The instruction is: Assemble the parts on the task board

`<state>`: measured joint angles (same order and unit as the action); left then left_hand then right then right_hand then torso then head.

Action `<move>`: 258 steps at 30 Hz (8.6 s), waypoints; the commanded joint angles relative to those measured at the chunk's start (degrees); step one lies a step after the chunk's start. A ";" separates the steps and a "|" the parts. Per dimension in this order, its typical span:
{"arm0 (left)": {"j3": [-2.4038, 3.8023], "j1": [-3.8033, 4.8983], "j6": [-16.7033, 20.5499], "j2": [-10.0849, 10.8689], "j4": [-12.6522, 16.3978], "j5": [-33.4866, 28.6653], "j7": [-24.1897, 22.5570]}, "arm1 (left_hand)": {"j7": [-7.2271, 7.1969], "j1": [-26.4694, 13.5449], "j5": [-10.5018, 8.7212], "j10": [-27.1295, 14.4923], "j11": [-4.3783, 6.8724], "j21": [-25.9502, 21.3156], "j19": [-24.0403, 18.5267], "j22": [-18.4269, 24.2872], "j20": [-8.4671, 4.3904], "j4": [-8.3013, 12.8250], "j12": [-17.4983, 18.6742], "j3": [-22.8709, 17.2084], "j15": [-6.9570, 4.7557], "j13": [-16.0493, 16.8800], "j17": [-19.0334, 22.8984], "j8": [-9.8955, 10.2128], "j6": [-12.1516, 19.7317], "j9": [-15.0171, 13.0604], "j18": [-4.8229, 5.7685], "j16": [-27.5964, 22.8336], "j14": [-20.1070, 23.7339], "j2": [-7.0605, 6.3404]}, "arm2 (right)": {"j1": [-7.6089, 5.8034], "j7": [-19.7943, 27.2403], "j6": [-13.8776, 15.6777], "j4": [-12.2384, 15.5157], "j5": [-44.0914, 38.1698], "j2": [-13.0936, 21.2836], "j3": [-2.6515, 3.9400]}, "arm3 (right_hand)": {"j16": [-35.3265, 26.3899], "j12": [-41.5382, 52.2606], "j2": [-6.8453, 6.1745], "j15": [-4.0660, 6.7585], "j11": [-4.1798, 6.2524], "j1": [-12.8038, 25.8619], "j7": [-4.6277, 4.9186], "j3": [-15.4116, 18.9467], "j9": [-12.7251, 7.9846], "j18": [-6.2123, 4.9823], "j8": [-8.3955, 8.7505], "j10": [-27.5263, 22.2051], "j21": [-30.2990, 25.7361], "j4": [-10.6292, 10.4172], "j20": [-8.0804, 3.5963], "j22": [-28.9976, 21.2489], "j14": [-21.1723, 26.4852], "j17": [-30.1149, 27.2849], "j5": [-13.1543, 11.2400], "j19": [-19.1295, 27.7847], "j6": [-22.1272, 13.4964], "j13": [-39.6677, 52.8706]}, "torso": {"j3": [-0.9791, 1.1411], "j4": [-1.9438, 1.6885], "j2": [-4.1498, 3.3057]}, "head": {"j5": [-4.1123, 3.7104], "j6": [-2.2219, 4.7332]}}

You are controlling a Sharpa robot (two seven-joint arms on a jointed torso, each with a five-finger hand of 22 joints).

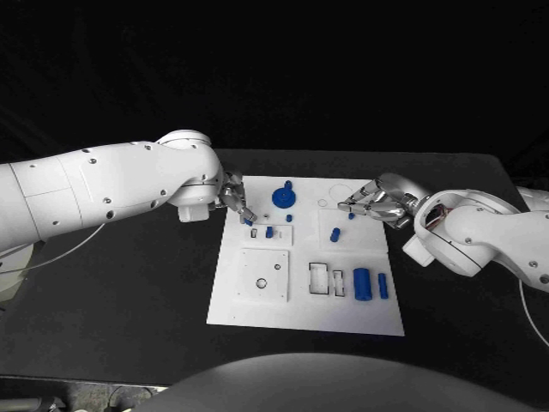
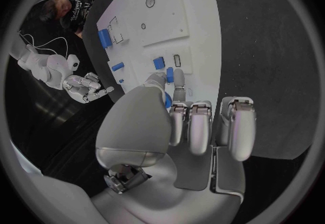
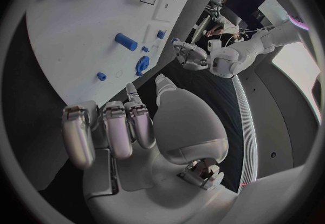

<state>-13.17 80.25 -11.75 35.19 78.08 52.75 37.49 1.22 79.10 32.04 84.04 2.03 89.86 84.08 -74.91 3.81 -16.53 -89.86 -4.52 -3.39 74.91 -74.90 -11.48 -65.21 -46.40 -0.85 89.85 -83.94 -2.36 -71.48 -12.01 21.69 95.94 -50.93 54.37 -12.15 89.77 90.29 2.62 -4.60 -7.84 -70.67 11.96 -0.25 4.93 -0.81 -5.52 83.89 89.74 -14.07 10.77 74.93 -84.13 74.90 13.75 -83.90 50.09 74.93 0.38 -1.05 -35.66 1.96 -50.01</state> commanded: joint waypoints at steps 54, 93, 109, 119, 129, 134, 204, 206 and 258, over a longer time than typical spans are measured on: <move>-0.38 -2.36 -1.60 -3.87 -3.03 4.24 8.98 | -0.08 1.26 -0.14 5.96 -0.06 0.14 5.92 -15.09 -0.17 -0.18 -0.14 -2.16 -0.30 15.09 -15.10 0.09 -0.25 -0.32 0.85 0.15 -6.06 0.00 | 0.06 0.41 -0.19 0.20 -0.79 -0.22 0.00 | 0.23 -0.29 0.43 -0.44 -0.44 -0.34 0.27 0.11 -0.08 0.81 -0.24 6.11 0.26 0.13 0.48 15.07 -5.87 15.10 0.34 -6.10 -0.17 15.07 | 0.02 0.02 -0.06 | 0.38 0.01; -0.38 -2.93 -2.62 -5.11 -5.25 4.25 7.66 | 0.10 0.90 -0.90 5.96 -0.23 0.14 5.92 -15.09 -0.17 -0.23 -0.14 -2.91 -0.25 15.09 -15.10 0.25 0.02 -0.41 0.85 0.15 -6.06 0.20 | 0.06 0.33 -0.19 0.21 -0.80 -0.44 0.00 | 0.23 -0.29 0.43 -0.44 -0.44 -0.34 0.27 0.11 -0.08 0.81 -0.24 6.11 0.26 0.13 0.48 15.07 -5.87 15.10 0.34 -6.10 -0.17 15.07 | 0.03 0.04 -0.02 | 0.08 0.01; -0.38 -3.05 -4.21 -5.69 -5.69 3.75 6.73 | 0.18 0.53 -1.24 5.96 -0.31 0.14 5.92 -15.09 -0.13 -0.25 -0.14 -3.11 -0.22 15.09 -15.10 0.30 0.12 -0.46 0.85 0.15 -6.06 0.17 | 0.05 0.38 -0.11 0.25 -0.79 -0.48 0.00 | 0.23 -0.29 0.43 -0.44 -0.44 -0.34 0.27 0.11 -0.08 0.81 -0.24 6.11 0.26 0.13 0.48 15.07 -5.87 15.10 0.34 -6.10 -0.17 15.07 | 0.06 0.03 -0.04 | 0.15 0.01; -0.38 -3.08 -5.00 -5.69 -5.75 3.67 6.98 | 0.19 0.47 -1.29 5.96 -0.32 0.14 5.92 -15.09 -0.12 -0.25 -0.14 -3.14 -0.22 15.09 -15.10 0.30 0.13 -0.47 0.85 0.15 -6.06 0.15 | 0.05 0.42 -0.03 0.23 -0.79 -0.49 0.00 | 0.23 -0.29 0.43 -0.44 -0.44 -0.34 0.27 0.11 -0.08 0.81 -0.24 6.11 0.26 0.13 0.48 15.07 -5.87 15.10 0.34 -6.10 -0.17 15.07 | 0.04 0.02 -0.01 | 0.08 0.01; -0.38 -3.17 -5.21 -5.82 -5.90 3.53 6.76 | 0.19 0.39 -1.42 5.96 -0.33 0.14 5.92 -15.09 -0.11 -0.24 -0.14 -3.21 -0.21 15.09 -15.10 0.30 0.14 -0.49 0.85 0.15 -6.06 0.16 | 0.05 0.38 -0.16 0.09 -0.80 -0.71 0.00 | 0.23 -0.29 0.43 -0.44 -0.44 -0.34 0.27 0.11 -0.08 0.81 -0.24 6.11 0.26 0.13 0.48 15.07 -5.87 15.10 0.34 -6.10 -0.17 15.07 | 0.04 0.00 -0.08 | 0.09 0.01; -0.38 -3.19 -5.42 -5.93 -5.94 3.44 6.73 | 0.19 0.38 -1.45 5.96 -0.33 0.14 5.92 -15.09 -0.11 -0.23 -0.14 -3.23 -0.21 15.09 -15.10 0.31 0.14 -0.49 0.85 0.15 -6.06 0.17 | 0.05 0.38 -0.14 0.08 -0.81 -0.71 0.00 | 0.23 -0.29 0.47 -0.44 -0.44 -0.37 0.26 0.17 -0.08 0.81 -0.26 6.11 0.26 0.15 0.48 15.07 -5.87 15.10 0.32 -6.10 -0.14 15.07 | 0.04 0.09 -0.03 | 0.07 0.01; -0.37 -3.21 -5.04 -6.13 -7.20 2.48 4.68 | 1.33 -18.00 -3.50 5.96 -1.42 0.14 5.92 -15.09 0.38 -0.41 -0.14 4.71 0.68 15.09 -15.10 1.49 1.35 0.30 0.85 0.15 -6.06 -1.90 | 0.05 0.33 -0.35 0.10 -0.87 -0.60 0.00 | 0.23 -0.29 0.48 -0.44 -0.44 -0.39 0.26 0.20 -0.09 0.81 -0.27 6.11 0.26 0.16 0.48 15.07 -5.87 15.10 0.32 -6.10 -0.13 15.07 | 0.04 0.01 -0.08 | -0.28 0.01; -0.37 -3.21 -4.62 -6.12 -7.20 2.48 4.56 | 1.31 -18.20 -3.52 5.96 -1.41 0.14 5.92 -15.09 0.39 -0.40 -0.14 4.80 0.68 15.09 -15.10 1.46 1.30 0.29 0.85 0.15 -6.06 -1.74 | 0.05 0.33 -0.36 0.11 -0.87 -0.59 0.00 | 0.23 -0.29 0.48 -0.44 -0.44 -0.39 0.26 0.20 -0.09 0.81 -0.27 6.11 0.26 0.16 0.48 15.07 -5.87 15.10 0.32 -6.10 -0.13 15.07 | 0.04 0.04 -0.05 | -0.22 0.01; -0.37 -7.46 25.74 -6.01 -8.57 20.58 -45.30 | 7.07 11.20 -24.97 -22.62 -7.72 0.14 5.92 -15.09 5.00 -0.13 83.71 -8.73 5.70 -64.90 -15.10 7.56 10.86 28.61 0.85 0.15 -6.06 -5.10 | 0.40 3.25 2.56 -0.17 0.05 0.06 -0.01 | 0.23 -0.29 0.59 -0.41 -0.36 -0.66 0.15 0.20 0.00 0.81 -0.52 6.11 0.26 0.33 0.47 15.07 -5.87 15.10 0.45 -6.10 0.29 15.07 | 0.05 0.03 -0.09 | -0.92 0.01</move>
<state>-13.57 72.83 17.77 29.44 69.76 62.28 -7.02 8.36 89.89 7.83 61.15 -5.70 89.86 84.08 -74.91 8.53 -16.60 -6.33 -13.01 2.06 10.45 -74.93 -3.88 -53.97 -18.08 -0.86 89.85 -84.02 -7.54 -71.14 -9.47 24.15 95.76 -50.86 54.44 -12.15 89.77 90.29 2.85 -4.60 -7.84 -70.90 11.96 -0.09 4.93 -0.81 -5.76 83.89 89.74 -13.91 10.77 74.92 -84.13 74.91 13.98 -83.90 50.09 74.93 0.42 -0.98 -35.74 1.00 -50.01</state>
